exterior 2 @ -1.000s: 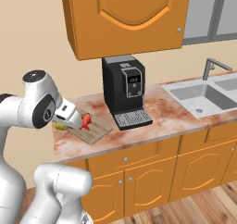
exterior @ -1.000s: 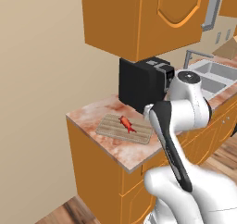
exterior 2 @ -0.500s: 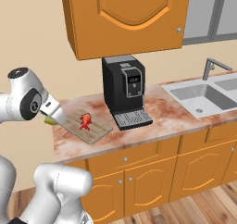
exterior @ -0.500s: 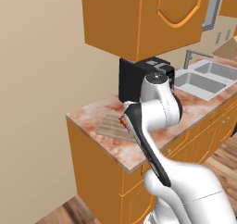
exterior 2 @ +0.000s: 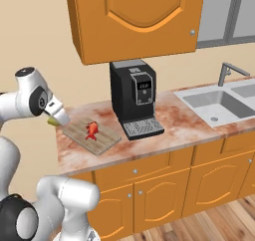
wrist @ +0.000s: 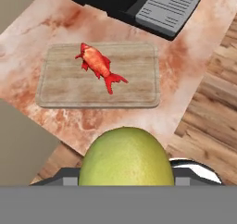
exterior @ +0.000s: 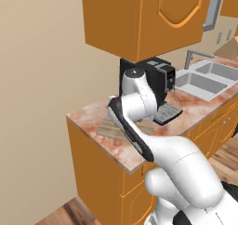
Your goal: Retrieve a lemon from the fridge and place it on the cutting board with the fish.
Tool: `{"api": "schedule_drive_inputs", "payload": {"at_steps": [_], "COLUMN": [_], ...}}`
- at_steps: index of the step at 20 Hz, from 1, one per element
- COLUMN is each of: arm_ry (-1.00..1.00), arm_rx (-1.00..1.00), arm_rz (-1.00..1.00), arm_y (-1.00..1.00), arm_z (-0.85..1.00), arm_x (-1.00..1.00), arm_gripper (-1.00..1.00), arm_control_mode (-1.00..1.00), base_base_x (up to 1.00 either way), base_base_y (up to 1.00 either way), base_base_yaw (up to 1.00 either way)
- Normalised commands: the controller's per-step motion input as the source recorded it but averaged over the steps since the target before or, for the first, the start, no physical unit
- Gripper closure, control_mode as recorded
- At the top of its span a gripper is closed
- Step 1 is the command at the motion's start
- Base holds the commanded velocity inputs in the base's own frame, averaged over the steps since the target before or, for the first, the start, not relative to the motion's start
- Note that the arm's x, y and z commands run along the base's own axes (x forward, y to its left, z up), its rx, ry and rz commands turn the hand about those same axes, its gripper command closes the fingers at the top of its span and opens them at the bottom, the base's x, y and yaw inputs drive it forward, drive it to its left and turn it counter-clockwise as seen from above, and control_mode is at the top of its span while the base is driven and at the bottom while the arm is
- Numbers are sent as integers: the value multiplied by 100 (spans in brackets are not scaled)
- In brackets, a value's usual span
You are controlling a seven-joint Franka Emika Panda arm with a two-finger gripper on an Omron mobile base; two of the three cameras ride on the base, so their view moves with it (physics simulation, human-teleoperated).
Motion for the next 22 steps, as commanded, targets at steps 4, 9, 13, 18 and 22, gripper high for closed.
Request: {"api": "schedule_drive_inputs", "payload": {"at_steps": [4,9,13,18,22], "arm_ry": [23,20,9,0,-4], "arm_rx": [6,2,0,0,0], "arm_rz": [-5,-6,-6,-2,0], "arm_y": [28,10,0,6,9], "arm_z": [-6,-27,-39,-38,-40], "arm_x": [74,66,38,14,1], "arm_gripper": [100,100,100,100,100], "arm_control_mode": [-100,-100,-100,-100,-100], "base_base_x": [0,0,0,0,0], "base_base_y": [0,0,0,0,0], "base_base_yaw": [0,0,0,0,0]}}
